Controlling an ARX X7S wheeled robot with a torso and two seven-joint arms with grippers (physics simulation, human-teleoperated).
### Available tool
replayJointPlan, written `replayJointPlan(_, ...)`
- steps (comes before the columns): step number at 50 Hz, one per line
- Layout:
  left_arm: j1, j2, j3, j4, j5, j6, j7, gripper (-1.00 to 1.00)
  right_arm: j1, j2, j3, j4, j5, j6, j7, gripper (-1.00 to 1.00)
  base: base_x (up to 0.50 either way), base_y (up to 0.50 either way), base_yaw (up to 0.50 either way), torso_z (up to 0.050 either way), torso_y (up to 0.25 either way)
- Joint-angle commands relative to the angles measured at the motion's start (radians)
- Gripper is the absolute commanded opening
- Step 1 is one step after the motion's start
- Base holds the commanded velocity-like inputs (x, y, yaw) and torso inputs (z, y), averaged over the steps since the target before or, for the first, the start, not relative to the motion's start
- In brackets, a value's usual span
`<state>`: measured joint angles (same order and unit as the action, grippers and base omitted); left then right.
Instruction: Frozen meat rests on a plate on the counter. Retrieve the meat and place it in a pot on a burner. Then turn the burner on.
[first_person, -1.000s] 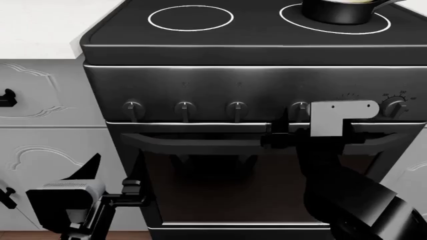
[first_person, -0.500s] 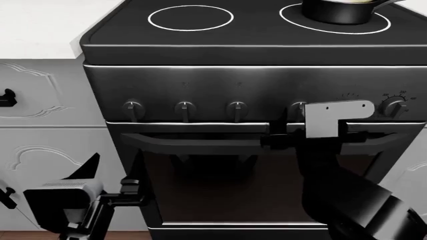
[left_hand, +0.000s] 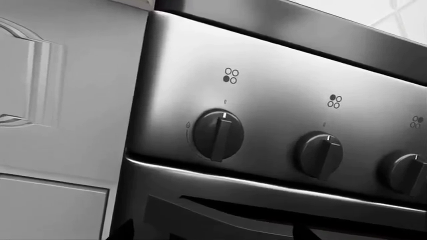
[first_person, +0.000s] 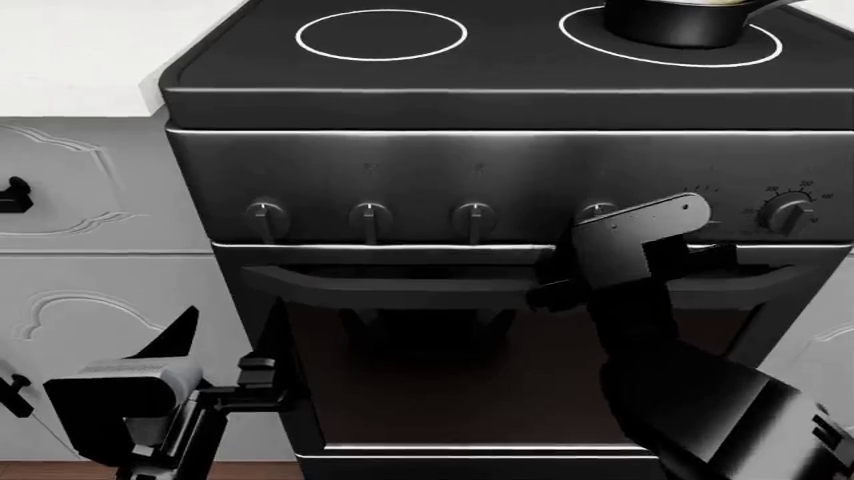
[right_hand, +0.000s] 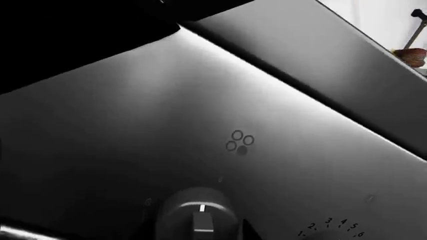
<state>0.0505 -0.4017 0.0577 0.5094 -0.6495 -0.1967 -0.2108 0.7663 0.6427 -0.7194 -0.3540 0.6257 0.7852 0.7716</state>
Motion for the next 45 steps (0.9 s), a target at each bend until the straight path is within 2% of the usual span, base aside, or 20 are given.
replayJointPlan(1, -0.006, -0.001, 0.001, -0.004, -0.007, 0.000, -0.001, 1.00, 0.074, 0.012, -0.066, -0.075, -0.146, 0.047, -0.005, -1.00, 0.00, 0.00, 0.00, 0.000, 0.000)
replayJointPlan(21, -0.006, -0.002, 0.006, -0.014, -0.014, 0.006, 0.002, 1.00, 0.126, 0.028, -0.138, -0.092, -0.200, 0.098, -0.030, -1.00, 0.00, 0.00, 0.00, 0.001, 0.005)
replayJointPlan(33, -0.002, -0.003, 0.011, -0.010, -0.013, 0.011, 0.001, 1.00, 0.113, 0.038, -0.111, -0.130, -0.159, 0.127, -0.027, -1.00, 0.00, 0.00, 0.00, 0.001, 0.005)
replayJointPlan(34, -0.002, -0.004, 0.011, -0.009, -0.014, 0.011, 0.001, 1.00, 0.101, 0.040, -0.096, -0.149, -0.140, 0.133, -0.021, 1.00, 0.00, 0.00, 0.00, 0.000, 0.010)
replayJointPlan(45, 0.008, -0.027, 0.000, 0.055, -0.042, -0.011, -0.022, 1.00, 0.047, 0.056, 0.025, -0.384, 0.029, 0.282, 0.074, 1.00, 0.00, 0.00, 0.00, 0.000, 0.000)
